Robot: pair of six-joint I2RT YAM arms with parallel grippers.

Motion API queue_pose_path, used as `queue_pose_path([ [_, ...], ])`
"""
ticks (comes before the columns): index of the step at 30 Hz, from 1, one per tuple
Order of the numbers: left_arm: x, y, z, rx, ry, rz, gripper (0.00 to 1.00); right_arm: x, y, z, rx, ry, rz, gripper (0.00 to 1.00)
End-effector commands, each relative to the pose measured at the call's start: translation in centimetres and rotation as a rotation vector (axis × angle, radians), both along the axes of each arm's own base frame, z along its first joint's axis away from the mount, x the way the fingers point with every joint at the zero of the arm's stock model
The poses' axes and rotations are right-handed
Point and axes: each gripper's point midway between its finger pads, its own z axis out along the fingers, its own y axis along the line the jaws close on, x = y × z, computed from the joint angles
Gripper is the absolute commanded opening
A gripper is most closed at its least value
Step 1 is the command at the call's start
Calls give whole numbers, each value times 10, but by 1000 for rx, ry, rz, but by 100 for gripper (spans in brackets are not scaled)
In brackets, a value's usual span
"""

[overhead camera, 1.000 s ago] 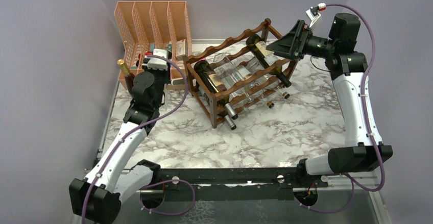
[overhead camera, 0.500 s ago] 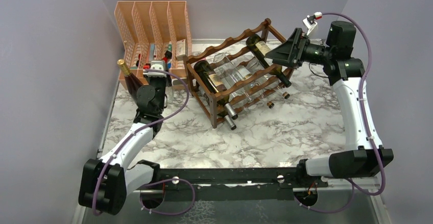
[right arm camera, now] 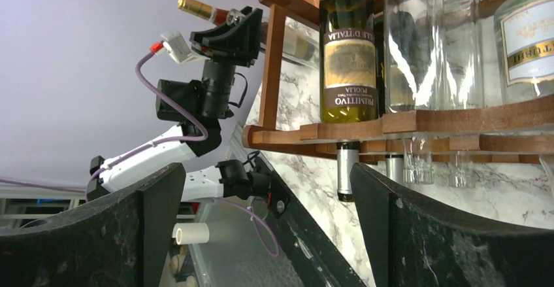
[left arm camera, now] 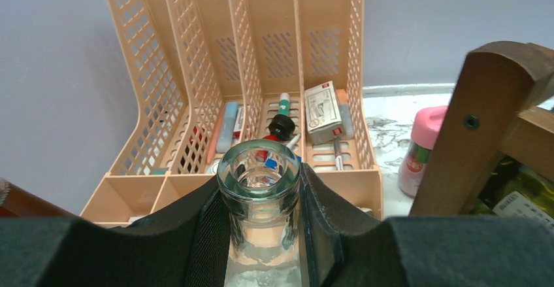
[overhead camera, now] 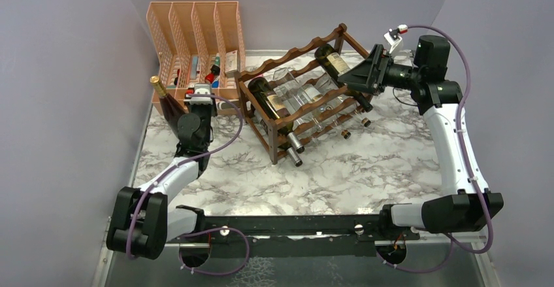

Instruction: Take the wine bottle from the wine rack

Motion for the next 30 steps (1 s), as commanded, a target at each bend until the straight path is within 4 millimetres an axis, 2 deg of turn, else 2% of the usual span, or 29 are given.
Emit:
queue_pose_path([
  [1,0,18,35,-23,-140,69,0,-6,0,-8,-20,-24,16,100],
  [4,1,28,30,-36,-131,111,4,-6,-3,-14,-42,-26,-3,100],
  [7,2,30,28,-41,-125,121,14,-7,-3,-14,-50,-33,-2,100],
  [11,-1,31,28,-59,-130,121,34,-5,-4,-14,-57,-36,0,100],
  [21,-10,35,42,-93,-161,138,67,-5,-3,-23,-63,-21,14,100],
  [23,-10,34,45,-93,-162,131,82,-6,-4,-26,-71,-18,16,100],
  [24,-11,34,47,-94,-164,128,86,-6,-4,-27,-77,-18,17,100],
  [28,-15,34,57,-100,-178,122,99,-7,-6,-32,-103,-21,22,100],
  [30,-18,37,63,-116,-177,138,99,-6,-8,-36,-124,-23,19,100],
])
